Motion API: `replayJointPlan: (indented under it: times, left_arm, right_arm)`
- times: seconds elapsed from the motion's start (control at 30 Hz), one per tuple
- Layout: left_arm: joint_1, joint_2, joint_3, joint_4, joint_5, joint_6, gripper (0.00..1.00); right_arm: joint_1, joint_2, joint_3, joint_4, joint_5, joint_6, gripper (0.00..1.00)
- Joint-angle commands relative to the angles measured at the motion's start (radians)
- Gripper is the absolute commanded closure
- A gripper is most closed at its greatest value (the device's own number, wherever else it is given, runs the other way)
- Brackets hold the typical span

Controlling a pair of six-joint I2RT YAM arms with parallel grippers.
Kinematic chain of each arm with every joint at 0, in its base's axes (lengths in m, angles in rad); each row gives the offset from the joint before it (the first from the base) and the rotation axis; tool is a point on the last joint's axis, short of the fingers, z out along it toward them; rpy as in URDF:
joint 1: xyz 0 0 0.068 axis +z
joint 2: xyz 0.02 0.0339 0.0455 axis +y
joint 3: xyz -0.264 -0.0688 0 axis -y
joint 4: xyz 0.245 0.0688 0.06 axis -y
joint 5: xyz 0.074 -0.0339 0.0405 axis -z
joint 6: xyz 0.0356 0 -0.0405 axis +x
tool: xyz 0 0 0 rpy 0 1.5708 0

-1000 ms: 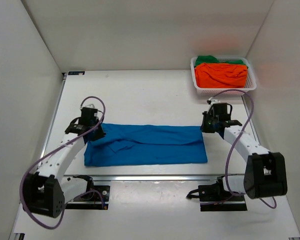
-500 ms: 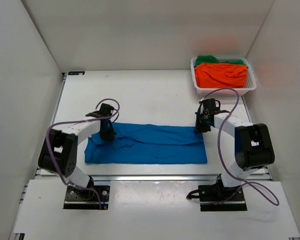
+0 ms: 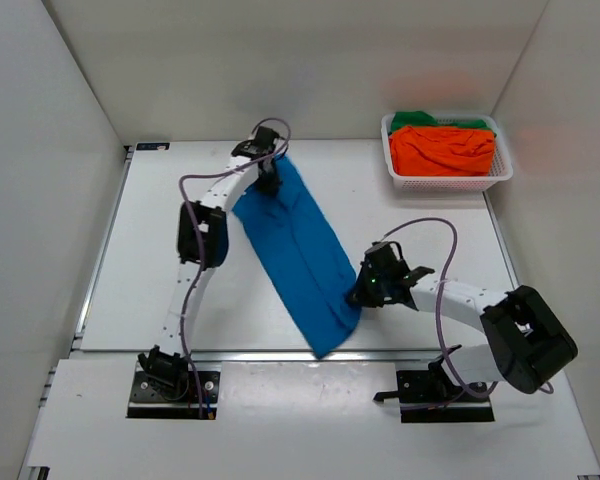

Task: Fold and stack the t-shirts
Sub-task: Rotate the tshirt 90 degrees

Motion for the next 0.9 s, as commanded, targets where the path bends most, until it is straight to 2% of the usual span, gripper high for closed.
replayJointPlan:
  times: [0.0, 0.07, 0.13, 0.2, 0.27, 0.33, 0.4, 0.57, 0.67, 0.77, 0.87]
  left_arm:
    - [-0.072, 0.264, 0.465, -0.270, 0.079, 0.015, 1.00]
    - [-0.073, 0.323, 0.524, -0.272, 0.145, -0.037, 1.00]
    - [-0.063, 0.298, 0.405, -0.182, 0.181, -0.046, 1.00]
    - [-0.045, 0.210, 0.216, -0.063, 0.178, -0.064, 1.00]
    - [-0.033, 0.185, 0.173, 0.026, 0.185, -0.081, 1.00]
    - [-0.002, 0.239, 0.237, 0.030, 0.214, -0.096, 1.00]
    - [0.021, 0.285, 0.365, 0.029, 0.233, -0.119, 1.00]
    - [0.053, 0.257, 0.262, 0.162, 0.273, -0.138, 1.00]
    - [0.049, 0.285, 0.324, 0.181, 0.300, -0.117, 1.00]
    - [0.047, 0.290, 0.341, 0.246, 0.386, -0.130, 0.98]
    - [0.033, 0.244, 0.372, 0.270, 0.390, -0.143, 0.98]
  right_arm:
    - [0.164, 0.031, -0.108, 0.041, 0.015, 0.315, 1.00]
    - [0.231, 0.041, -0.108, 0.079, 0.089, 0.389, 1.00]
    - [0.261, 0.054, -0.115, 0.119, 0.101, 0.421, 1.00]
    - [0.263, 0.069, -0.136, 0.186, 0.088, 0.472, 1.00]
    - [0.271, 0.089, -0.156, 0.240, 0.076, 0.513, 1.00]
    - [0.275, 0.101, -0.167, 0.266, 0.072, 0.561, 1.00]
    - [0.277, 0.088, -0.179, 0.254, 0.088, 0.583, 1.00]
    - [0.258, 0.031, -0.253, 0.286, 0.043, 0.638, 1.00]
    - [0.257, 0.028, -0.271, 0.315, 0.016, 0.624, 1.00]
    - [0.260, -0.015, -0.222, 0.292, 0.059, 0.552, 1.00]
    - [0.255, -0.078, -0.175, 0.257, 0.103, 0.480, 1.00]
